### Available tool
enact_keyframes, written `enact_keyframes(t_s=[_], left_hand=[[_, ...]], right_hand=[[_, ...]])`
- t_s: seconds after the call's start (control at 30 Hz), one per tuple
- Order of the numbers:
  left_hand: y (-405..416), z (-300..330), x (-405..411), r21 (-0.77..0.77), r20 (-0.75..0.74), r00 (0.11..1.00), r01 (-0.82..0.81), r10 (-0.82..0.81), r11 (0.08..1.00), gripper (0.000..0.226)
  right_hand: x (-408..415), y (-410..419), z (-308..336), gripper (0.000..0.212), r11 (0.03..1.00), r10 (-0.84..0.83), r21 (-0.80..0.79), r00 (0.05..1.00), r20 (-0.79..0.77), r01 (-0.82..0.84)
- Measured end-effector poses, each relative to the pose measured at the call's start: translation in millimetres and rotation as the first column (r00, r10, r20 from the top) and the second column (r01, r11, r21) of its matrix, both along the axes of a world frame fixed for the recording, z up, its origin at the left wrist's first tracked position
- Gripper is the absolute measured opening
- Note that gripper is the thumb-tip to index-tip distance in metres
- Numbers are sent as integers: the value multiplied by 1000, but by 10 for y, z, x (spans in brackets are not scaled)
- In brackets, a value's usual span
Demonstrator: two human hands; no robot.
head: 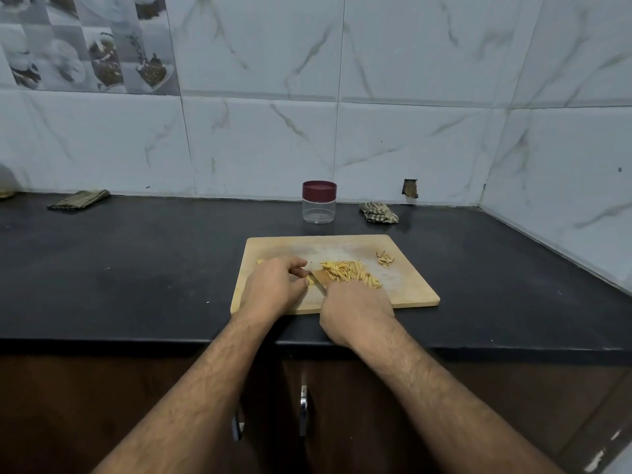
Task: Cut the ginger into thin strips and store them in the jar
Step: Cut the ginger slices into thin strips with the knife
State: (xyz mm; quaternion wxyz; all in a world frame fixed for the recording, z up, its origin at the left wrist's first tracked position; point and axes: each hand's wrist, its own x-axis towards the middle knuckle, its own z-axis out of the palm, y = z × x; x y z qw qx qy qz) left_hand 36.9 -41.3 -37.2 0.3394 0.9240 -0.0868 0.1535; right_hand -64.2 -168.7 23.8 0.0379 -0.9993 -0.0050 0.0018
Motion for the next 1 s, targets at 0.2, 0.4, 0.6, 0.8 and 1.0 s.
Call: enact_keyframes(t_s=[0.2,0.4,0.6,0.8,1.0], left_hand=[[-8,-11,-1,-33,6,1000,-11,11,999,39],[3,-26,-6,-46,8,1000,-13,13,999,40],[8,-25,-4,-32,17,1000,-15,15,999,39],[14,-36,7,-38,16,1000,-8,8,999,39],[16,-41,16,-27,24,1000,-8,9,1000,38]], right_hand=[[-150,-72,-100,26,999,-33,3,999,-28,33],[-36,-39,-57,29,996,-72,49,997,6,71],[7,-3,-42,26,997,-43,65,998,36,41],[60,52,-35,27,998,-55,45,998,10,54],[79,108,-25,32,998,-63,-5,998,13,63]])
